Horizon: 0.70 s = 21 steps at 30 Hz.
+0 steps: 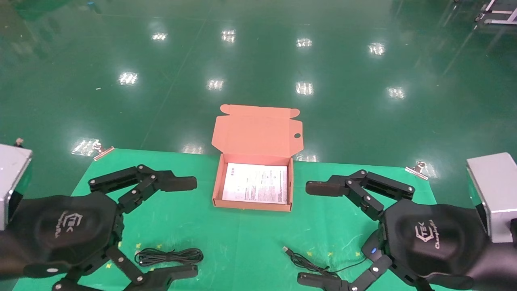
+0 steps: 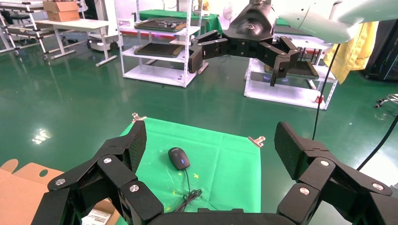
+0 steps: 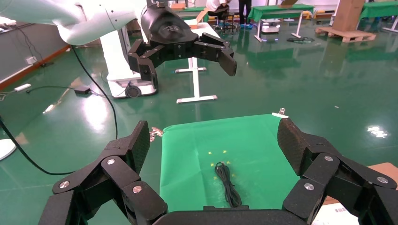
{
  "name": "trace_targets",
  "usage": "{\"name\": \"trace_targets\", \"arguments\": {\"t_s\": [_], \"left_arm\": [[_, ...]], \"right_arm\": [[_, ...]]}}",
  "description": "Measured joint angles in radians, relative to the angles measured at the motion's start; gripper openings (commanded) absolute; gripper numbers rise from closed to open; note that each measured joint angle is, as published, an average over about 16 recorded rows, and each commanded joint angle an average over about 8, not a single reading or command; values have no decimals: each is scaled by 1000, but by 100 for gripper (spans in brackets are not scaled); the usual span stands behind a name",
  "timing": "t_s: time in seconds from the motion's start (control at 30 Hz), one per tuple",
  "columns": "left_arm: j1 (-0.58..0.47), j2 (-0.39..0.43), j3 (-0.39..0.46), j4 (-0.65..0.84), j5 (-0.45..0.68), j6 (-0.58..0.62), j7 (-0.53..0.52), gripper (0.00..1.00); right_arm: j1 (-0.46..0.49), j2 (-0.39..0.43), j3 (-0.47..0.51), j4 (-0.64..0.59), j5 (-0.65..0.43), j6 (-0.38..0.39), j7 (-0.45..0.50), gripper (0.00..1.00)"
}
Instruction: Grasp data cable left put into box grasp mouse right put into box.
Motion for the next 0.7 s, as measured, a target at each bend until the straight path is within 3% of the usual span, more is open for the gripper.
{"name": "trace_targets", "arguments": {"t_s": [0.7], "left_arm": [[0, 4, 2, -2, 4, -1, 4, 100]], "right_arm": [[1, 3, 0, 1, -8, 2, -4, 100]]}}
